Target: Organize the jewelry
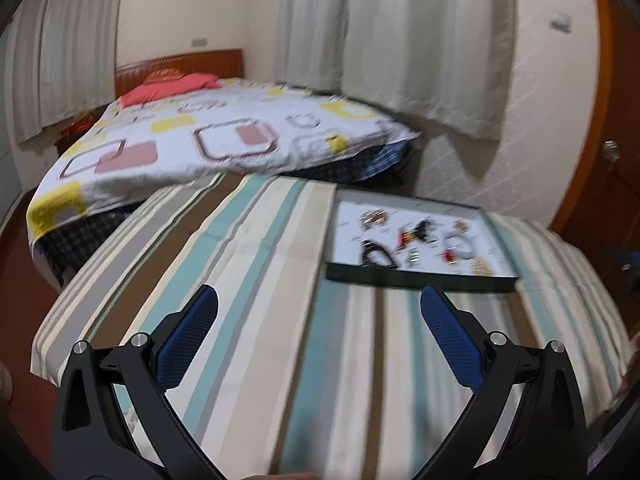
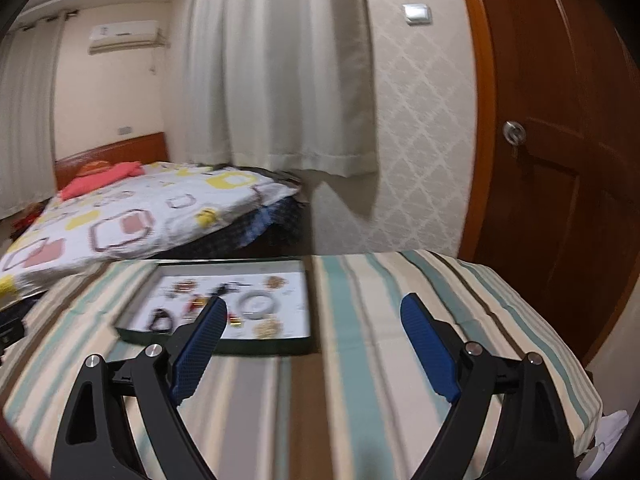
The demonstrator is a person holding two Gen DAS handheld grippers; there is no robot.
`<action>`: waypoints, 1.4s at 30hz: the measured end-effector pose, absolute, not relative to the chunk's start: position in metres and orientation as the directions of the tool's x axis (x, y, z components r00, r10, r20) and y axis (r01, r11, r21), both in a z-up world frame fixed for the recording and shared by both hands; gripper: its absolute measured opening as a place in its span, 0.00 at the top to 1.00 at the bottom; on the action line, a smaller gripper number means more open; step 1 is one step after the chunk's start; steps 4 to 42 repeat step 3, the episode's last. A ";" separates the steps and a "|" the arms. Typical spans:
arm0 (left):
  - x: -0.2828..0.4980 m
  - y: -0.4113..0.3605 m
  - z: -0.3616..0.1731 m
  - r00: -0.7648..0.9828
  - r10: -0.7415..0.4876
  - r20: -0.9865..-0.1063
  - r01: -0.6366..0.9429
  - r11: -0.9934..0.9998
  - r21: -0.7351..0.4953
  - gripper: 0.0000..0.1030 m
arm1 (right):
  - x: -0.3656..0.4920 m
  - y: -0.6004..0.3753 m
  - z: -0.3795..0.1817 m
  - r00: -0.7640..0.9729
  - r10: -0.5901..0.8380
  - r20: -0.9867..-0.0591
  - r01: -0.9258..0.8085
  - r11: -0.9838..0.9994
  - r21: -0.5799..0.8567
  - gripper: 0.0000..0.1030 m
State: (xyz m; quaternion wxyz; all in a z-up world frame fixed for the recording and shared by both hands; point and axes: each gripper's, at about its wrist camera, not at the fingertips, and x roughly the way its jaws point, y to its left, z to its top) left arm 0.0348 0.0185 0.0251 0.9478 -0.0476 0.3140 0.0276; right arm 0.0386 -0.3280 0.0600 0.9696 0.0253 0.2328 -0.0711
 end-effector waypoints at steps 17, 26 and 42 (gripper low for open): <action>0.067 0.032 -0.006 0.757 0.078 -0.649 -0.136 0.990 -0.040 0.04 | 0.073 -0.362 0.037 0.835 -0.178 -0.521 0.207 0.978 -0.003 0.16; 0.067 0.032 -0.006 0.757 0.078 -0.649 -0.136 0.990 -0.040 0.04 | 0.073 -0.362 0.037 0.835 -0.178 -0.521 0.207 0.978 -0.003 0.16; 0.067 0.032 -0.006 0.757 0.078 -0.649 -0.136 0.990 -0.040 0.04 | 0.073 -0.362 0.037 0.835 -0.178 -0.521 0.207 0.978 -0.003 0.16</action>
